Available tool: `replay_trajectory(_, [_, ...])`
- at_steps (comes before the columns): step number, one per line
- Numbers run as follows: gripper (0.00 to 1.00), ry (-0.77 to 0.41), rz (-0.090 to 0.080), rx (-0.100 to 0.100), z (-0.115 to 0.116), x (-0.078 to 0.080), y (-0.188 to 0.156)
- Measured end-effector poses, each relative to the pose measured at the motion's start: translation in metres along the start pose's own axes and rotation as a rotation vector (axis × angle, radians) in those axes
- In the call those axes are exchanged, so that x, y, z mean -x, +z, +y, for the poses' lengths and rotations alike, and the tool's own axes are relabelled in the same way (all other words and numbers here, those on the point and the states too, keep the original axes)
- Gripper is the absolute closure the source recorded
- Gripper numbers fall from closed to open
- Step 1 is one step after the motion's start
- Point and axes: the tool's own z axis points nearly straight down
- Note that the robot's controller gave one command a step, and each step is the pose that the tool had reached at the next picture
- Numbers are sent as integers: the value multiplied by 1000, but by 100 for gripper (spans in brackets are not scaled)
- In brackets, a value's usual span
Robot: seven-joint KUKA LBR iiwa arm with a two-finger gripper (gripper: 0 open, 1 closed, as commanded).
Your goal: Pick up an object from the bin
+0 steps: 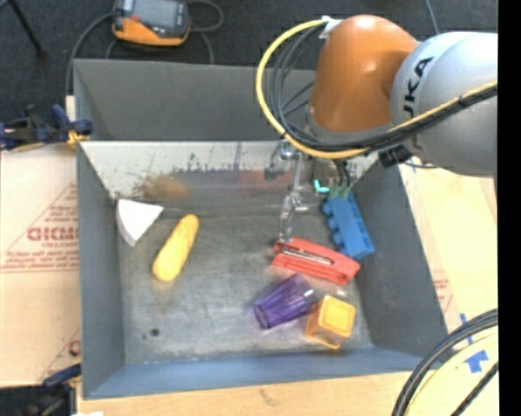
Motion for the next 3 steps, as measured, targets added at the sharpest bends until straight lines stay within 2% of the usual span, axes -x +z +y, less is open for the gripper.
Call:
replay_trajectory(1, [0,0,-2,0,0,0,-1])
replay_trajectory(2, [0,-66,-5,0,-45,0,38])
replay_trajectory(3, [0,-90,1,-1,-75,-15,60])
